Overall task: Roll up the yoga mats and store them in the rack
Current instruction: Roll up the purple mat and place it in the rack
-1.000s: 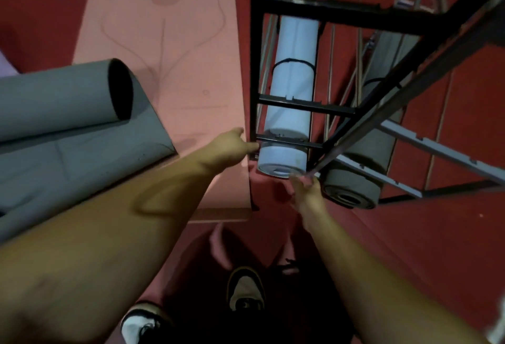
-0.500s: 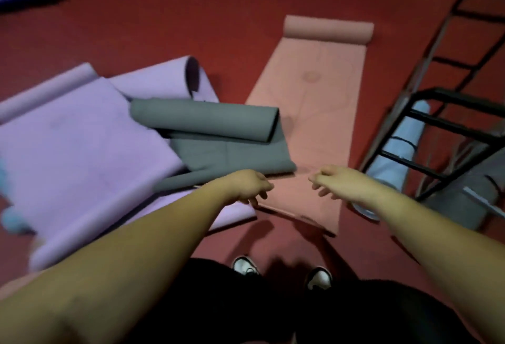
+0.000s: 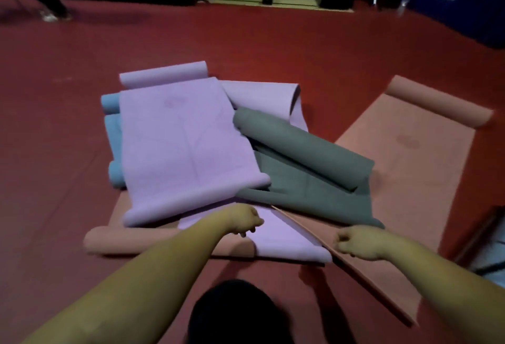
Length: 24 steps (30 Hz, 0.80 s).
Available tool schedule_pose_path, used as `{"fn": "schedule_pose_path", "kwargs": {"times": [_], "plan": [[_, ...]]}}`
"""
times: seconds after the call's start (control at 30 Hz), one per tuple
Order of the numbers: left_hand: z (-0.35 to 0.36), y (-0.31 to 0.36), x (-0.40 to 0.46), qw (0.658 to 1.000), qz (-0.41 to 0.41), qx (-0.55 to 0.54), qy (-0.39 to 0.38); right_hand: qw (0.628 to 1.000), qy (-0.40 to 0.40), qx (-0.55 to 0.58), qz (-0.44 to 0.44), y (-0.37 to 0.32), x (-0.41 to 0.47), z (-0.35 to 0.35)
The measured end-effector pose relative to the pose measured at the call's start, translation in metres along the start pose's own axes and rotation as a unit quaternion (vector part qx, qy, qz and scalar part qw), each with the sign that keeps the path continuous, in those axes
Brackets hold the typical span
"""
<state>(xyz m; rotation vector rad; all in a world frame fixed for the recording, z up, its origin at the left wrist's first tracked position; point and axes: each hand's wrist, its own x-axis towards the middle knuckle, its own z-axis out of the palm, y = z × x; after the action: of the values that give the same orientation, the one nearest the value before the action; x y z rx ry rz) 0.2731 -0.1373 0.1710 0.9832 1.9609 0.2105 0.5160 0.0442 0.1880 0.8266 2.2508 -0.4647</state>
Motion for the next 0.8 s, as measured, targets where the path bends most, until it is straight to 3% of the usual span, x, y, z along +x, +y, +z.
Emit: {"fn": "schedule_pose_path", "kwargs": {"times": [0.17,0.4,0.63,0.8], "plan": [[-0.024,-0.103,0.036,0.991,-0.073,-0.076,0.084,0.999,0.027,-0.029,-0.026,-0.061,0.097,-0.020],[-0.048,-0.221,0.117,0.958,-0.206,-0.056,0.193,0.990,0.117,-0.002,-0.076,-0.127,0.254,-0.028],[-0.041,-0.306,0.211,0.933,-0.205,0.074,0.285,0.971,0.187,-0.027,-0.144,-0.179,0.399,-0.015],[-0.041,-0.345,0.248,0.944,-0.226,0.134,0.200,0.976,0.153,-0.071,-0.139,-0.210,0.460,-0.006]]}}
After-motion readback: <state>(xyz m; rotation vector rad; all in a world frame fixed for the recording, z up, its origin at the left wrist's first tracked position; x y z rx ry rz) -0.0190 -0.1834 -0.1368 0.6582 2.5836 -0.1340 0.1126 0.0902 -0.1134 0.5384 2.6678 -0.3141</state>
